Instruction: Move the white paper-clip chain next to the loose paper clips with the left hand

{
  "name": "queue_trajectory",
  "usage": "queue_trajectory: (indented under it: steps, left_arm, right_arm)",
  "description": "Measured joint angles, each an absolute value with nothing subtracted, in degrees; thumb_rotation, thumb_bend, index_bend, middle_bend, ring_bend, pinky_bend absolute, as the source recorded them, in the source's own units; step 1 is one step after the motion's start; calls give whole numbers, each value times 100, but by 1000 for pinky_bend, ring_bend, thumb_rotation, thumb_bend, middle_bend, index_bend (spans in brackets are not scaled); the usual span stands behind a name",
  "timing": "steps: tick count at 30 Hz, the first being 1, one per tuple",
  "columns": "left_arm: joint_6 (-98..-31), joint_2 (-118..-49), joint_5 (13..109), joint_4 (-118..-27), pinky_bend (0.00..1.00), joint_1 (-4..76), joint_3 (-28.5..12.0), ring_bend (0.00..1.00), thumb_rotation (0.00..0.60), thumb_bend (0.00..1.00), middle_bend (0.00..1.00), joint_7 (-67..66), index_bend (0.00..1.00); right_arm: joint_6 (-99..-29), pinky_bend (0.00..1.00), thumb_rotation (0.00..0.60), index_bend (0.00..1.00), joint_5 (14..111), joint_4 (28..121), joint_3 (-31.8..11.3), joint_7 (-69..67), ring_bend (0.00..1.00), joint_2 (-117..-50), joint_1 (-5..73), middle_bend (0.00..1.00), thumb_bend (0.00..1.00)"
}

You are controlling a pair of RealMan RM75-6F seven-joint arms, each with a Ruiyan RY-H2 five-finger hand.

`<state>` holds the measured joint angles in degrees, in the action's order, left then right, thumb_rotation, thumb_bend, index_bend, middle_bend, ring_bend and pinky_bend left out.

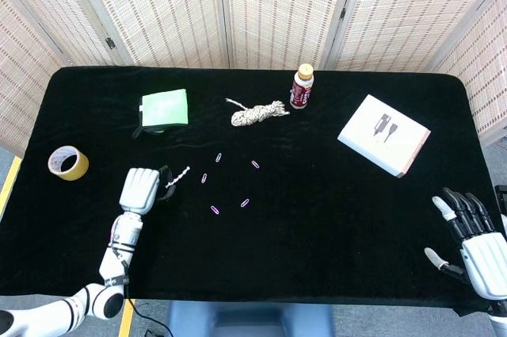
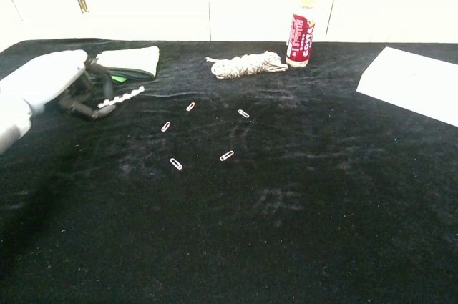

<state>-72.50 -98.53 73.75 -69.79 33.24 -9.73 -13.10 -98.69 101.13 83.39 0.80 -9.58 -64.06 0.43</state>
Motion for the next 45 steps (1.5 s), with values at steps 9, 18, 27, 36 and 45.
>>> queue_trajectory:
  steps: [9, 18, 27, 36, 45]
  left_arm:
    - [-7153, -10053, 7564, -6967, 1000, 3333, -860, 1000, 600, 524, 1000, -1400, 840]
    - [-6838, -10380, 7649, -6446, 1000, 3557, -931, 1000, 600, 525, 1000, -1140, 841]
    - [-6406, -10696, 7648, -5687, 1000, 3792, -1004, 1000, 600, 524, 1000, -684, 841]
    - [-6241, -10861, 7664, -5297, 1000, 3897, -1044, 1000, 600, 528, 1000, -444, 840]
    - [-6165, -10909, 7624, -5135, 1000, 3920, -1080, 1000, 600, 528, 1000, -369, 841]
  right_arm:
    - [-10078, 0, 600, 0, 10195, 8266, 109, -1034, 0, -6412, -39, 0, 221]
    - [-10133, 0, 600, 0, 10061, 8210, 108, -1040, 0, -6447, -145, 0, 222]
    - [-10205, 0, 600, 0, 9897, 8142, 64, -1112, 0, -6473, -254, 0, 220]
    - [-10240, 0, 600, 0, 9869, 8116, 43, -1141, 0, -6483, -300, 0, 221]
    - [-10236, 0, 600, 0, 9873, 8118, 30, -1109, 0, -6497, -313, 0, 221]
